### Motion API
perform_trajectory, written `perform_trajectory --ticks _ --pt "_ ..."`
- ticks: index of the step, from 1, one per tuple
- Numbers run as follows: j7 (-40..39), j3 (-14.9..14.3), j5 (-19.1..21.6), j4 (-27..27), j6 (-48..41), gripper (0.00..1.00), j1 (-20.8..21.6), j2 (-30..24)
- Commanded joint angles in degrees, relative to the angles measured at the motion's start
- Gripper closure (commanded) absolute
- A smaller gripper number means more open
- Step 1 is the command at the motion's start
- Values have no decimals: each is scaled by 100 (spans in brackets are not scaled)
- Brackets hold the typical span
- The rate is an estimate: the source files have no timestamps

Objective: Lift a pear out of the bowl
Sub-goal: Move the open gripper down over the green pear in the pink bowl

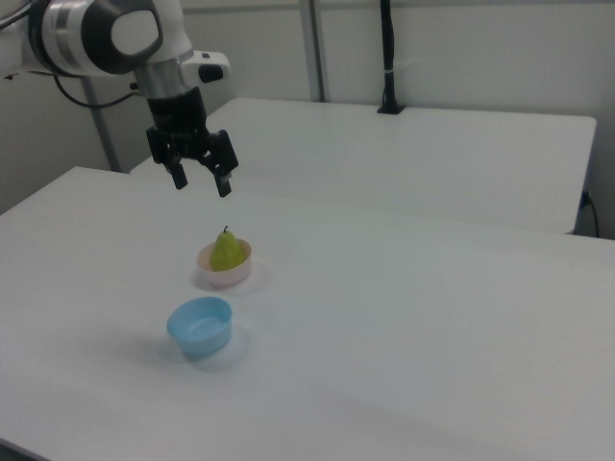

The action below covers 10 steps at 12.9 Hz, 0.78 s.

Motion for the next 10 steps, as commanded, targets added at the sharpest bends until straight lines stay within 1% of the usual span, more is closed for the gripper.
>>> perform_trajectory --ticks 1,2,3,4,5,7,9,10 --pt "-253 52 234 -53 390 0 20 258" --pt "-410 53 322 -45 538 0 116 415" --pt "-438 44 340 -27 784 0 247 643" --pt "-447 52 340 -18 1056 0 274 872" --pt "-490 53 323 43 1224 0 423 1135" --pt "-544 53 331 245 1278 0 494 1557" --pt "-517 44 331 411 1357 0 547 1848" --pt "-491 44 279 421 1618 0 669 1980"
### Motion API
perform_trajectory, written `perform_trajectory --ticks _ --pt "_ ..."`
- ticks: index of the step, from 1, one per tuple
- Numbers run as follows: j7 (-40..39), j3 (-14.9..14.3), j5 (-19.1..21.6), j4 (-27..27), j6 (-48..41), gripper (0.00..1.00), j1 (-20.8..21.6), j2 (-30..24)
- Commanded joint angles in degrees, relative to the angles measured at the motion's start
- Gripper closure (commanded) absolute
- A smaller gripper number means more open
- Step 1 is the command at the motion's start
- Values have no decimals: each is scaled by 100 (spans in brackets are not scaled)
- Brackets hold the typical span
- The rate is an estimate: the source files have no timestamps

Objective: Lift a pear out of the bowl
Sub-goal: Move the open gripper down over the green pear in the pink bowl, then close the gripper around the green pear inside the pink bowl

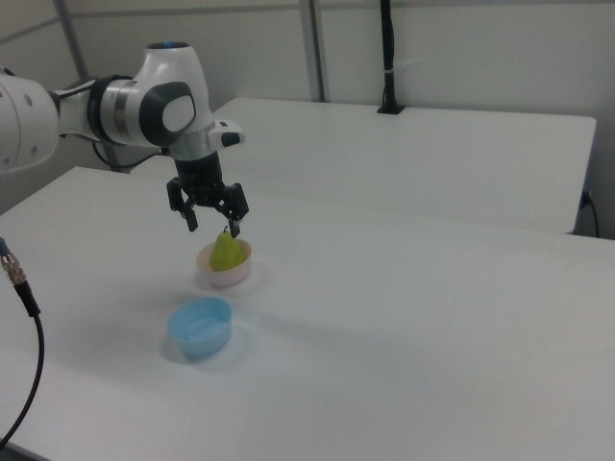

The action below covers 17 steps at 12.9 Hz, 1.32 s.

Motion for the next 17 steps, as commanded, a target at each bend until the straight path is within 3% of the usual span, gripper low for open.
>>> perform_trajectory --ticks 1,6,12,14,15,17 --pt "-139 -69 25 238 580 0 257 424" --pt "-130 -61 51 220 1417 0 310 899" --pt "-130 -69 78 229 1707 0 407 1127" --pt "-130 -69 42 220 1856 7 433 1172" --pt "-139 -69 34 211 1857 16 433 1172" --pt "-148 -69 25 203 1875 20 442 1198"
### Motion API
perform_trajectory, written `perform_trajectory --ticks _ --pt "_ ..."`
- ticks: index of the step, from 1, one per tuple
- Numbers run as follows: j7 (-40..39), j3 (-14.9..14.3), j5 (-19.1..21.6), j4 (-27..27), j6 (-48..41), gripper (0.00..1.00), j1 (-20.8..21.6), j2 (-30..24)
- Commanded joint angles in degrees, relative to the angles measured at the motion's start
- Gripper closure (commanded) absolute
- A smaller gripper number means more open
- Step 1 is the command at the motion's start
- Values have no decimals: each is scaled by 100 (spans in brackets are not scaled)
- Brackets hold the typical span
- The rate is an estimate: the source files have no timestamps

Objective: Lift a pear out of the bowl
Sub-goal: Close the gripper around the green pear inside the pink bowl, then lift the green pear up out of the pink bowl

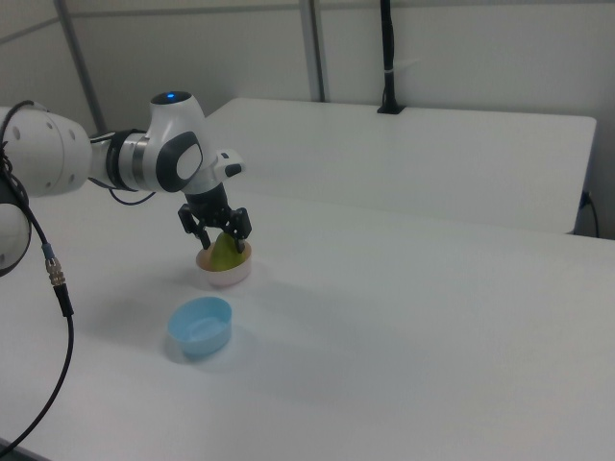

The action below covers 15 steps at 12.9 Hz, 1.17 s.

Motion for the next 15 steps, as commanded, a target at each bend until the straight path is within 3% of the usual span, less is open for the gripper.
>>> perform_trajectory --ticks 1,4,5,15 --pt "-163 -73 25 25 120 26 86 83" --pt "-189 -73 8 16 112 65 86 75" --pt "-198 -73 8 24 85 69 86 66" --pt "-101 -134 69 60 -978 69 -45 -699"
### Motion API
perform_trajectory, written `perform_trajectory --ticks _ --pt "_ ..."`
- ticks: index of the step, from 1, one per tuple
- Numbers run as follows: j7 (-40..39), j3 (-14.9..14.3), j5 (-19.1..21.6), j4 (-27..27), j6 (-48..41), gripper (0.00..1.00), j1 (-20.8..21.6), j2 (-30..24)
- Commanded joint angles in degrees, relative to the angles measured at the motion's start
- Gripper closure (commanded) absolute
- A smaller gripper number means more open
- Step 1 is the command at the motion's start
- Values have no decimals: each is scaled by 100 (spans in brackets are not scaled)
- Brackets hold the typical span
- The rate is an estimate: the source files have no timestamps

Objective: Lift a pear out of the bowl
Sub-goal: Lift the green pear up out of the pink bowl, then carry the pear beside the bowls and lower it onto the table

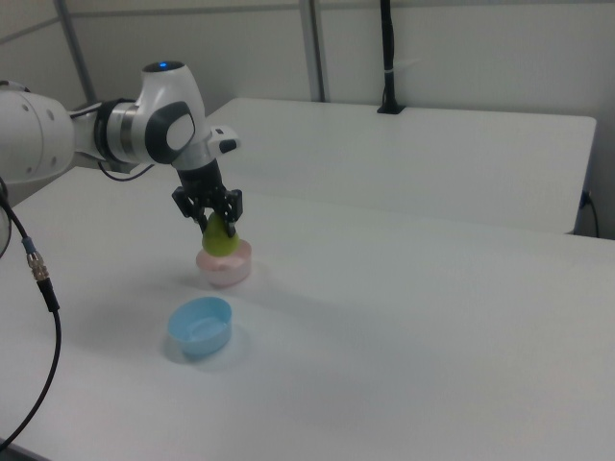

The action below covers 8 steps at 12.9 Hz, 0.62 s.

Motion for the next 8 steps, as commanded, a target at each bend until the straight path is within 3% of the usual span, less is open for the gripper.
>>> perform_trajectory --ticks 1,5,8 --pt "-34 -95 61 -103 -215 69 -109 -281" --pt "-113 -95 0 -121 -154 69 -513 -273" --pt "-148 -95 -246 -129 12 69 -1066 -124"
